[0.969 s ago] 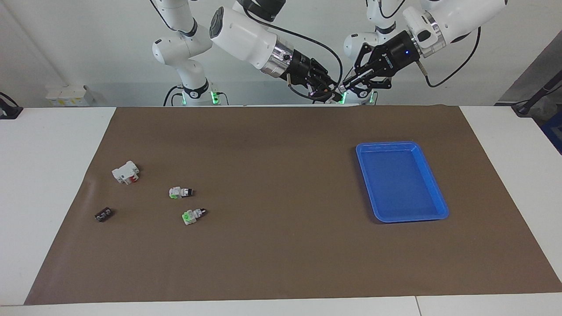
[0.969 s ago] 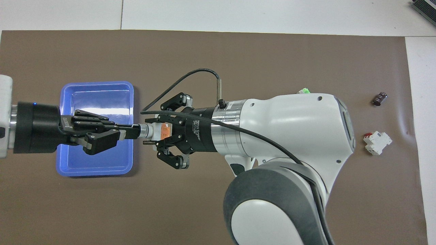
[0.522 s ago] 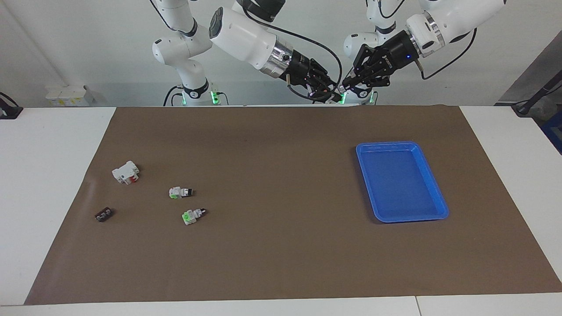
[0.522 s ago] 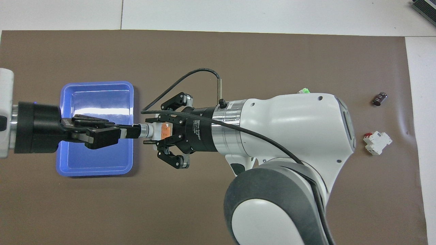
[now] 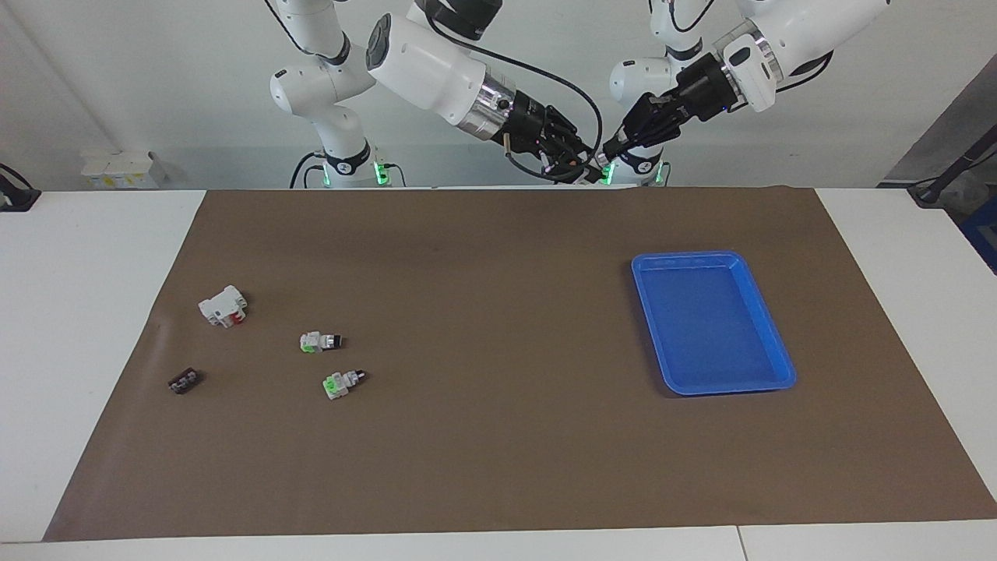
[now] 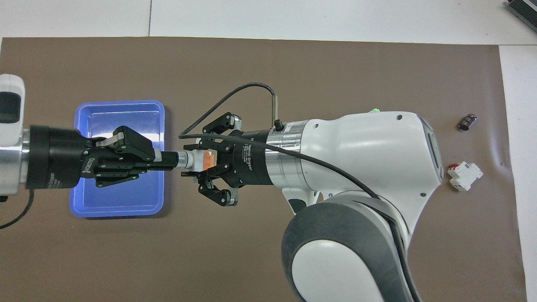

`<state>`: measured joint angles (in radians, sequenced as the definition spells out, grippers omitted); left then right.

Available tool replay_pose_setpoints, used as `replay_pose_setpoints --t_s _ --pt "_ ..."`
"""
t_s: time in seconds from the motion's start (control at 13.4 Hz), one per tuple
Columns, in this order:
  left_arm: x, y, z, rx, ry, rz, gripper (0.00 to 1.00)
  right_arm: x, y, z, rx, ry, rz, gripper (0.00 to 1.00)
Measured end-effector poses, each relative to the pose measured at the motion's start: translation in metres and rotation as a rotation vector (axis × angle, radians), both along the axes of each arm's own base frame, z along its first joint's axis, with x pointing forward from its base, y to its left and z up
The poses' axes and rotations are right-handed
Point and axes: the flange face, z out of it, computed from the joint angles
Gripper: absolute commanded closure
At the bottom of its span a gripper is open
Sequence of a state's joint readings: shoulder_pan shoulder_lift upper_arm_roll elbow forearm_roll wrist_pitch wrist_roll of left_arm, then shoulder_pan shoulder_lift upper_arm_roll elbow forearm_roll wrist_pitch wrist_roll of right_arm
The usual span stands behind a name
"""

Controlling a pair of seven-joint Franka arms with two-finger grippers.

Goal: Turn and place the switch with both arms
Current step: 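Close the left gripper on the switch while the right gripper releases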

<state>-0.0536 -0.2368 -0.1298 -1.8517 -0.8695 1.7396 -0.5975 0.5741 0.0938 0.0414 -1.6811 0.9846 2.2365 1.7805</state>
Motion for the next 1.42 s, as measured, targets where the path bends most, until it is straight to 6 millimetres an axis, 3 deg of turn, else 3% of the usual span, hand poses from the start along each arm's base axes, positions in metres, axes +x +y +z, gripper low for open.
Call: replay_pose_setpoints --t_s 0.75,1.42 --pt "-0.006 -0.021 0.006 0.052 0.317 0.373 1.0 0.003 -0.009 -0.002 -0.01 0.006 0.0 1.0" --pt "-0.007 -0.022 0.007 0.043 0.578 0.633 1.0 0.002 -0.009 -0.003 -0.011 0.006 0.001 1.0"
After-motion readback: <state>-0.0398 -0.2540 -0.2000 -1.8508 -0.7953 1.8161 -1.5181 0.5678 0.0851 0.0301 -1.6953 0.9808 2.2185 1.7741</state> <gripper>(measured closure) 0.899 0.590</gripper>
